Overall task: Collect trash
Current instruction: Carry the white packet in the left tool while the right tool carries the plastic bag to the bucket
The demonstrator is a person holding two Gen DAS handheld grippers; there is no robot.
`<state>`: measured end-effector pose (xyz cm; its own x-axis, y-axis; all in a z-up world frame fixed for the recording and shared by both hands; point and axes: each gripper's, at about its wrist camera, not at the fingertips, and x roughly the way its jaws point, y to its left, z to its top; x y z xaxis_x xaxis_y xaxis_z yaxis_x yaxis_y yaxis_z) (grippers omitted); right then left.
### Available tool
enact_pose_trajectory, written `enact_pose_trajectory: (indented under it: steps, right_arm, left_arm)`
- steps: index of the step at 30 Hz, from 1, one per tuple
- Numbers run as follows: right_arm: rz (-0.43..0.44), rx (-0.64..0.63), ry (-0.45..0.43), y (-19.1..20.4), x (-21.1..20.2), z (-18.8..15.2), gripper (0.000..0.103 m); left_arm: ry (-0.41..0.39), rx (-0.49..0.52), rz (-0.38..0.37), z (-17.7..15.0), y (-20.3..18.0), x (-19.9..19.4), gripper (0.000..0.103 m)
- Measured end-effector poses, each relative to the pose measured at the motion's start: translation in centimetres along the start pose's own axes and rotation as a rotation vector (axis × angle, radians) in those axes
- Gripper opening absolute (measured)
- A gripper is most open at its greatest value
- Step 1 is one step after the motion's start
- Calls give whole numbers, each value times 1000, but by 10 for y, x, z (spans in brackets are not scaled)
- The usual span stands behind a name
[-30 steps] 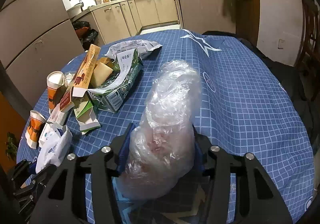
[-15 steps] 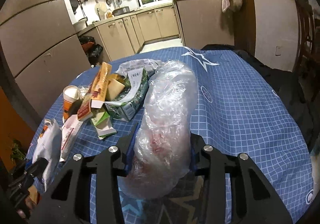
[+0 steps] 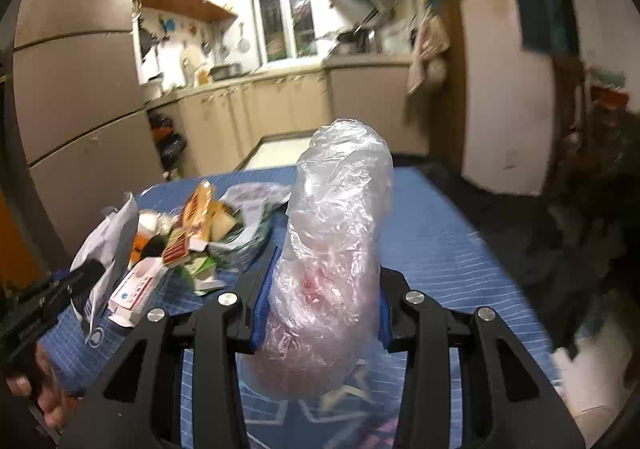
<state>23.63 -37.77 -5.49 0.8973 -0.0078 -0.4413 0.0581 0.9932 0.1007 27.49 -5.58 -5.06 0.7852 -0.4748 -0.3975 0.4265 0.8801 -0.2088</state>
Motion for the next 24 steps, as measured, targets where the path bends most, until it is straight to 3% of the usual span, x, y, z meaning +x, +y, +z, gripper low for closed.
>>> enact_pose_trajectory:
  steps: [3, 11, 17, 24]
  right_arm:
    - [-71, -16, -43, -17, -29, 0, 39]
    - [-251, -10, -84, -77, -93, 0, 39]
    - [-373, 42, -98, -131, -139, -7, 39]
    - [-504, 108, -89, -197, -184, -32, 39]
  left_arm:
    - [-28, 32, -28, 11, -28, -2, 21]
    - [-56, 127, -188, 29, -134, 8, 21]
    - [-36, 186, -331, 34, -229, 22, 21]
    - [25, 274, -502, 13, -357, 48, 21]
